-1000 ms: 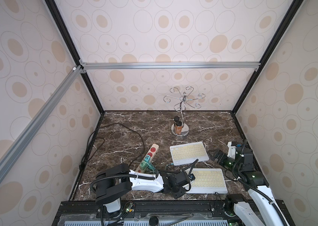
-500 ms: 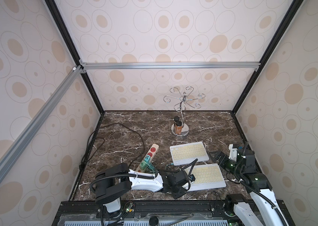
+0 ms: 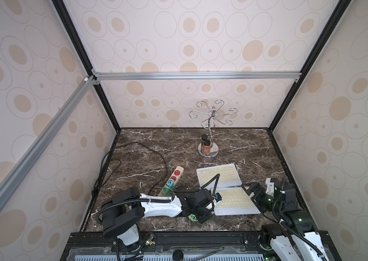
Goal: Unplug the wireless keyboard
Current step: Pick up the power cord at the center of the board, then pick up the keyboard from the center of the board.
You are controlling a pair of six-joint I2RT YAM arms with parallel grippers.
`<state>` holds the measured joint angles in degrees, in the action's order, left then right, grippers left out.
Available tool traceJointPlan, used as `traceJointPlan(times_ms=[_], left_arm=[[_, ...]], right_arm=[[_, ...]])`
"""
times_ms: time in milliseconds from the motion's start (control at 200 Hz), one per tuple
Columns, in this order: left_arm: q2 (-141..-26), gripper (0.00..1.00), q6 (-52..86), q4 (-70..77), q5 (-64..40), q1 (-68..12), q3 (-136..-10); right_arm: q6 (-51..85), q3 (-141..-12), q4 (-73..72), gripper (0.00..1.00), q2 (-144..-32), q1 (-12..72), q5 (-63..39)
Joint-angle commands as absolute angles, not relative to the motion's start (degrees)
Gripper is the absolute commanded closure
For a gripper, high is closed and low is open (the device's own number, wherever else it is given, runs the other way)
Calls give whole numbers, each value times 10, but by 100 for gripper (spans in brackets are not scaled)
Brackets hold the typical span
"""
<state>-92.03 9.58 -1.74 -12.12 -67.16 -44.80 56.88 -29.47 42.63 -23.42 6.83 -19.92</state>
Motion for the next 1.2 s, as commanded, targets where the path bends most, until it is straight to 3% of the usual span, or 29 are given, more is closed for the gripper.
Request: traceJointPlan(times_ms=[0,140,365,510,640,1195], left_arm=[[-940,100,96,18,-130,-668,-469],[-968,100,90,21,-134,-668,-490],[-968,100,74,-19,-121,-670,-509],[-918,65,86,-85,-69,-687,-492],[-896,51,115,-146,-38,-706,-478],[-963,50,103,-230,-24,-720,-507]], right_arm=[[630,-263,417,0,-239,95,-216],[671,-236,384,0,-266,156,-189],[775,-222,350,0,-292,332,-70],[841,-188,307,0,-298,409,-9],[856,-184,294,0,-320,431,11],[858,-176,269,0,-338,445,52]])
